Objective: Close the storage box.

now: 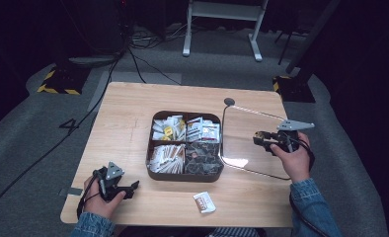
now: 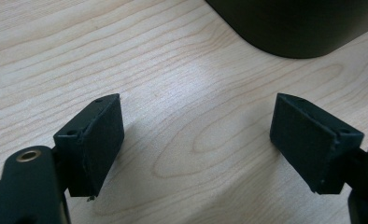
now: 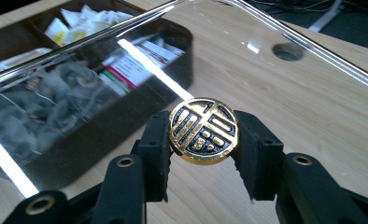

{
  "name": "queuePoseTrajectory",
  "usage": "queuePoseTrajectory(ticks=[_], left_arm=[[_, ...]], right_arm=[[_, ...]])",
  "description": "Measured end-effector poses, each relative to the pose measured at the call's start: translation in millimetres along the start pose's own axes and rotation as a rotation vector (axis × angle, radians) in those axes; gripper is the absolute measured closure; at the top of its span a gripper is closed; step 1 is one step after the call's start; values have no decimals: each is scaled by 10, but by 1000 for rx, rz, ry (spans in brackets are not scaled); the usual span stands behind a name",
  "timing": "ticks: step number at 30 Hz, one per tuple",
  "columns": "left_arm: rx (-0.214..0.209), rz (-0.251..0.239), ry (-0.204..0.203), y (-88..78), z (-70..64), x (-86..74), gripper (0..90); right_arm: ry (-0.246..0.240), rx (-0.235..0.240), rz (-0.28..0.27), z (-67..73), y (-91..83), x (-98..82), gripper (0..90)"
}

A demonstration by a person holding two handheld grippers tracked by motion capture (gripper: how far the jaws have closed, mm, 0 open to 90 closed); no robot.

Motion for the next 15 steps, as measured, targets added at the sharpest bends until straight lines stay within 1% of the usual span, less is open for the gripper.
queuePoseTrajectory(ticks=[3,9,13,15], left_arm=[[-3,1,0,2,0,2,179],[-8,4,3,44,-7,31,153],[-8,6,7,48,-6,35,151],[-8,6,7,48,-6,35,151]], right_arm=[[-1,26,2,112,73,106,587],[2,59,18,306,224,325,586],[30,91,10,410,325,430,587],[30,96,17,453,368,462,586]])
Point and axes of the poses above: each handheld gripper's, and its own axes: y roughly forward along the jaws, x roughly out of its top, z roughly to its left, the point moved 4 cm from there along y, roughly forward along the jaws, and after that the axes turned 6 degrees about -z, right-handed, at the moved point
